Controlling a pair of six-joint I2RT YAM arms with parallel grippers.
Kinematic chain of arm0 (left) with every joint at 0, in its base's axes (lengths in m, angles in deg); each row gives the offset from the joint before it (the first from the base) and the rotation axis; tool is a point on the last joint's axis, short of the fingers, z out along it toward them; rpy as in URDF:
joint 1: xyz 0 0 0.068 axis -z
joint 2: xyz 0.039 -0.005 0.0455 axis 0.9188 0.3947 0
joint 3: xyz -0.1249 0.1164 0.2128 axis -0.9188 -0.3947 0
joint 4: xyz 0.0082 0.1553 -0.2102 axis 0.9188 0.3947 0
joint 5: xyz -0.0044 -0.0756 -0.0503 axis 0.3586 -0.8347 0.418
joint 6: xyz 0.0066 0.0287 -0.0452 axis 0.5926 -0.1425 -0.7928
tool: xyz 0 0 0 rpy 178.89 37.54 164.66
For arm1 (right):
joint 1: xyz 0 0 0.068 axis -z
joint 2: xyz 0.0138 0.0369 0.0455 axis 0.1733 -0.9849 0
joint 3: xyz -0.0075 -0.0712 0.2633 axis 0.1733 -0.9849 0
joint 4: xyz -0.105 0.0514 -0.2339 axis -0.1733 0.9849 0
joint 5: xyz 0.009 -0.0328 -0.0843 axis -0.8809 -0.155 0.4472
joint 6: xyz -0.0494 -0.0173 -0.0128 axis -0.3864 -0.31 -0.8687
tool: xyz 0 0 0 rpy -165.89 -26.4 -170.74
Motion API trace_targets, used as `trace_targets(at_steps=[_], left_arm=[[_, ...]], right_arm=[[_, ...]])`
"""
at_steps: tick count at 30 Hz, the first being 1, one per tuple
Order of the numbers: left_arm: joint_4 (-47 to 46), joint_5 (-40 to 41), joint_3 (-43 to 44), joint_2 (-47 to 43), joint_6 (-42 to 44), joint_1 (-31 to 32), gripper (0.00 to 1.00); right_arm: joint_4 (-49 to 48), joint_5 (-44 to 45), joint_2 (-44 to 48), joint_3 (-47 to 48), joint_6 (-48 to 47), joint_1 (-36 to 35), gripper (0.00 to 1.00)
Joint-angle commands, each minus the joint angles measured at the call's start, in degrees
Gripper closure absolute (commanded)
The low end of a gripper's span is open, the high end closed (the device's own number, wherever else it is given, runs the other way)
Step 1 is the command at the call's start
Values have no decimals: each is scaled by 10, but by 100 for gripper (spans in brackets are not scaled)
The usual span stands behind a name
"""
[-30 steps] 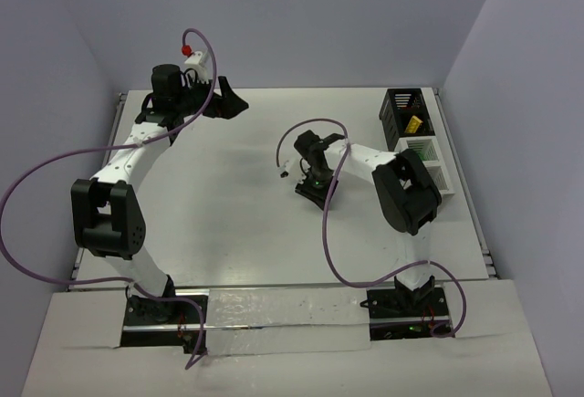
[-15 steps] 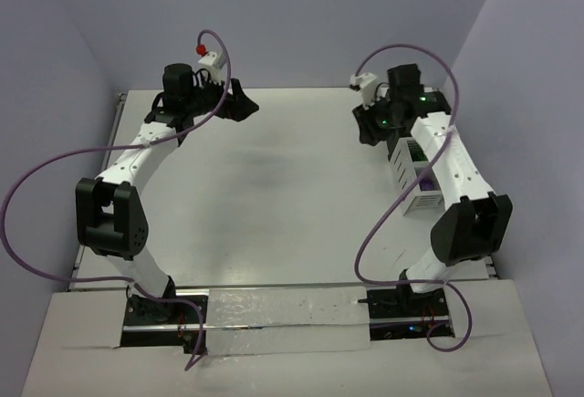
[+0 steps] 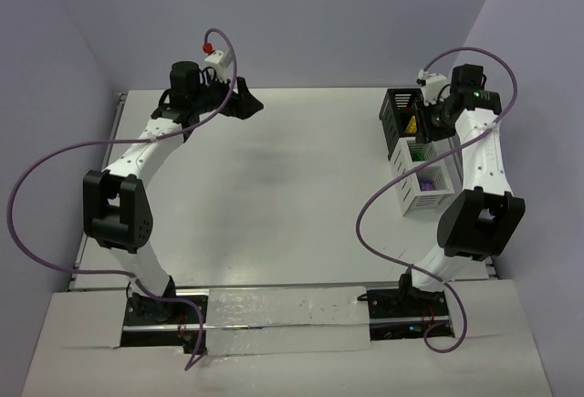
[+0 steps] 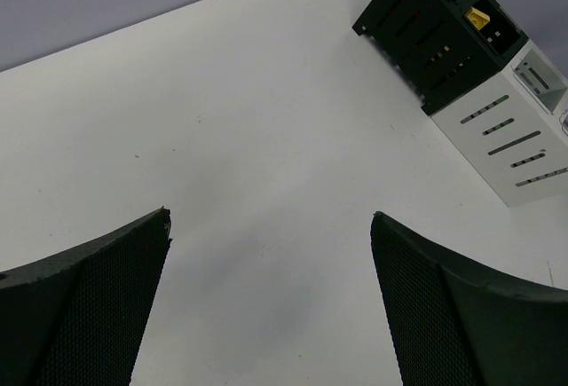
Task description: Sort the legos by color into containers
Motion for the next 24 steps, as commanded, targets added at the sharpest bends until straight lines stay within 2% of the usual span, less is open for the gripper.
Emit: trace_targets(at_steps=[1,5,10,13,15,19,21,24], left_arm=[[-13,7,38,3,5,4,1],[-7,12,33,0,4,4,1],[-3,17,29,-5,5,4,1],[0,20,29,-7,7,4,1],[2,21,26,-9,8,4,1],[8,24,28,-11,8,4,1],[10,24,28,-12,6,4,1],[29,24,38,-13,-15,-3,1]], right_arm=[[-16,31,-14,-8,12,7,77],[-30,54,-30,-14,11,6,75],[-37,74,-47,-21,5,7,66],[-38,75,-50,-22,5,7,50],[-35,80,-49,-24,5,7,31],[-29,71,-35,-24,4,6,20],[-23,59,-29,-19,5,5,17],[-35,-4,-4,-10,19,-9,1]])
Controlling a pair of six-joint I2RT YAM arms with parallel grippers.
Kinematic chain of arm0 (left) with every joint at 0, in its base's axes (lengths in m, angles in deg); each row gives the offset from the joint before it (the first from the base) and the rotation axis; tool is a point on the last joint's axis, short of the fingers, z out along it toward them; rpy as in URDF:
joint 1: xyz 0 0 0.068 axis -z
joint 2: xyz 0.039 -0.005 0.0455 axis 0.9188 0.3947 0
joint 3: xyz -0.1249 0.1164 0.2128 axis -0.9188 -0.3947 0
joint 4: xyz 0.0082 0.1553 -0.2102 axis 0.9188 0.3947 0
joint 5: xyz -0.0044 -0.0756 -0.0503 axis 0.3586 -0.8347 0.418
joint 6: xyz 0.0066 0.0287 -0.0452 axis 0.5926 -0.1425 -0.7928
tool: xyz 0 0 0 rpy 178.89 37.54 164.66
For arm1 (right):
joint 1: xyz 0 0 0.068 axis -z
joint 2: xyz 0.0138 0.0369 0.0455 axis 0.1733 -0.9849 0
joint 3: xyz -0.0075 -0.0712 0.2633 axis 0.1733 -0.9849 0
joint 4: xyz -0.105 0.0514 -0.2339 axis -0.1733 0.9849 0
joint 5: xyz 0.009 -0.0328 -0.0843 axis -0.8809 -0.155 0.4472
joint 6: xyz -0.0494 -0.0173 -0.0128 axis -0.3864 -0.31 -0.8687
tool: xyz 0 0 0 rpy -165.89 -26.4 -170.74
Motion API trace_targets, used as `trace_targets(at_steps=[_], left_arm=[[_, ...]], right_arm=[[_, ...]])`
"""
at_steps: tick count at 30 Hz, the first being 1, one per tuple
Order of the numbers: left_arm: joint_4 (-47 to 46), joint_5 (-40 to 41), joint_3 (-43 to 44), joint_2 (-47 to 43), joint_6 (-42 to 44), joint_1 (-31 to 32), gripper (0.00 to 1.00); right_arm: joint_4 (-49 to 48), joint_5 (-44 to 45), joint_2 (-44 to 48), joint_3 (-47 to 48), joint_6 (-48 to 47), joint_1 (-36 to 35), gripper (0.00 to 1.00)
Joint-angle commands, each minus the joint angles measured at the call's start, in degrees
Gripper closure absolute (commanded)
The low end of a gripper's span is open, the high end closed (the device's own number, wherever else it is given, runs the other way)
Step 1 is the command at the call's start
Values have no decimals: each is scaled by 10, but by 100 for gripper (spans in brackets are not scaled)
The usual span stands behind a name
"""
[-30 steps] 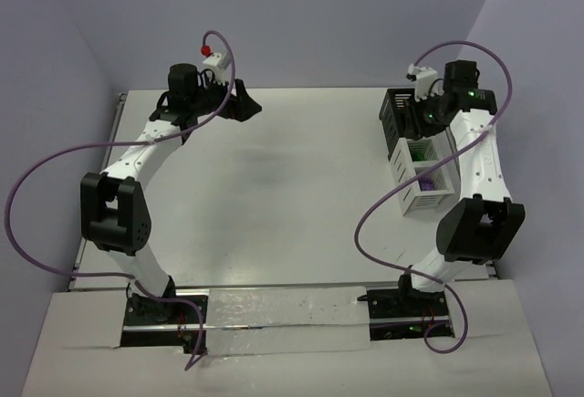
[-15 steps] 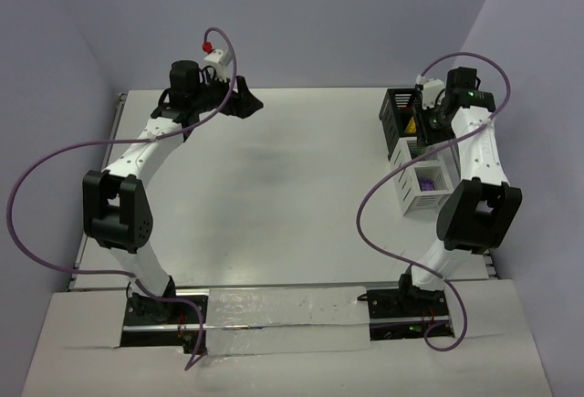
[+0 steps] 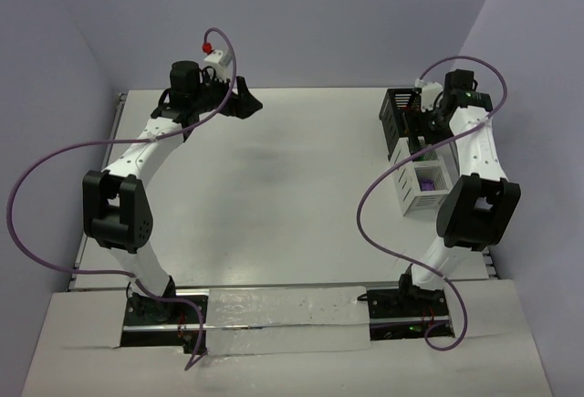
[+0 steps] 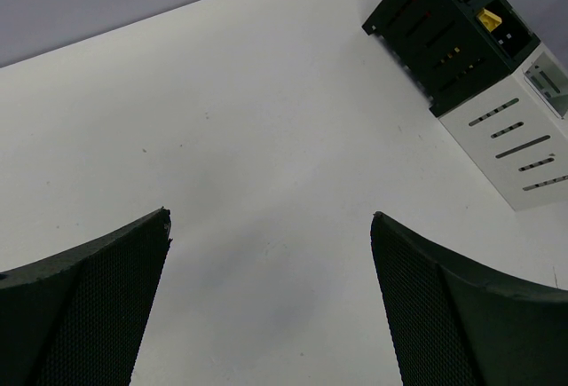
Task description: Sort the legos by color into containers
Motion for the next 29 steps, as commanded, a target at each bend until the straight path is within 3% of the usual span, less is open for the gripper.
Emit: trace_targets(at_steps=[1,4,7,10,12,20,29], left_arm=[[25,9,33,-15,-19,-8,1],[63,11,46,-18,-8,-19,1],[133,94,82,-16,-17,-34,1],[195,160,105,-8,-6,-47,1],[249,162,110,-15,32,-75,1],[243,221,11,-76,53,-111,1],[262,226,19,-66,30,-113,1]], right_arm=[[-22,-71,52,14,27,-30,0],[-67,-93,57,29,65,-90,0],[-108,-99,41,57,99,-177,0],[-151,-125,25,66,140,-212,0],[-177,-135,-15,90,165,-246,0],[-186,-154,-128,169,187,-332,0],[-187,-154,-125,149,188,-361,0]])
